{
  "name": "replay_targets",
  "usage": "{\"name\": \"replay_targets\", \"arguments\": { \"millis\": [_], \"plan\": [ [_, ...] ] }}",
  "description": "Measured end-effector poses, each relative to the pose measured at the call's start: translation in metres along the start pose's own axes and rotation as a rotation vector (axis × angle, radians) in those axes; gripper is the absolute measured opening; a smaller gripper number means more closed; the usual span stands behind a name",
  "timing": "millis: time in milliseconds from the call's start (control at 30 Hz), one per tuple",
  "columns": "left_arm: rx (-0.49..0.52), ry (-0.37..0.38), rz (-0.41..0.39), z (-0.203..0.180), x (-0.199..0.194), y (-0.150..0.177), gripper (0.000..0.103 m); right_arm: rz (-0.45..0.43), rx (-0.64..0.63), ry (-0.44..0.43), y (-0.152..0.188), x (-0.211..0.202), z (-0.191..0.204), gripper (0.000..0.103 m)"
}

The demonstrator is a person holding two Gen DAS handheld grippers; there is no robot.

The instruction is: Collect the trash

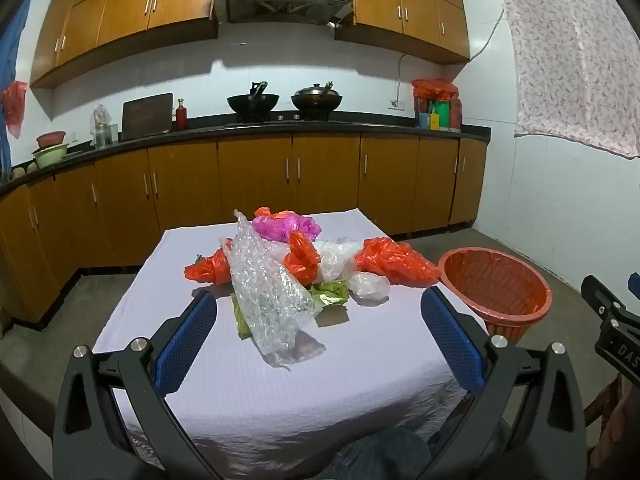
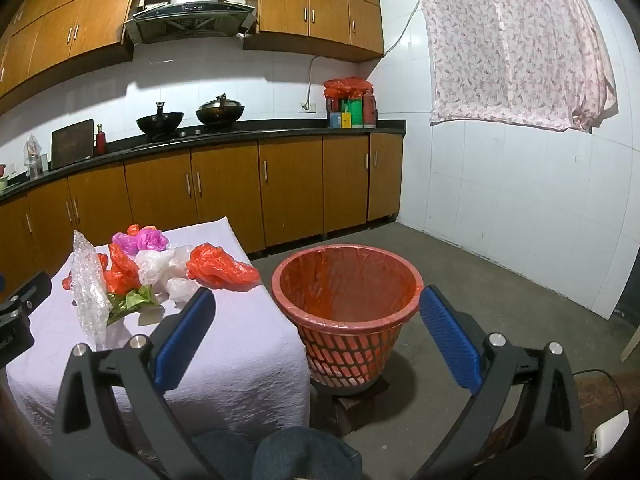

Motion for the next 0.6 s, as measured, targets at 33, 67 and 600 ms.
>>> {"name": "replay_targets", "arguments": {
  "millis": [33, 67, 600],
  "plan": [
    [0.000, 0.001, 0.000, 0.0000, 0.0000, 0.0000, 0.101, -0.001, 0.000, 0.000, 0.0000, 0.0000, 0.0000, 0.099],
    [-0.001, 0.001, 0.000, 0.0000, 0.0000, 0.0000, 0.101, -0.001, 0.001, 0.000, 0.0001, 0.0000, 0.0000, 0.099],
    [0.000, 0.001, -0.001, -0.0010, -0.0022, -0.0001, 0.101, -0.001, 0.003, -0.001, 0.0008, 0.0008, 0.0004, 0.099]
  ]
}}
Point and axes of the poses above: each gripper's, at about its wrist camera, not at the fingertips, and x roughly the way its jaws point, z to its left, y to its underside, the point moved 2 cm from there along x, roughly the way its jaws point, and after that the axes turned 15 degrees about x, right-handed, at the moved point
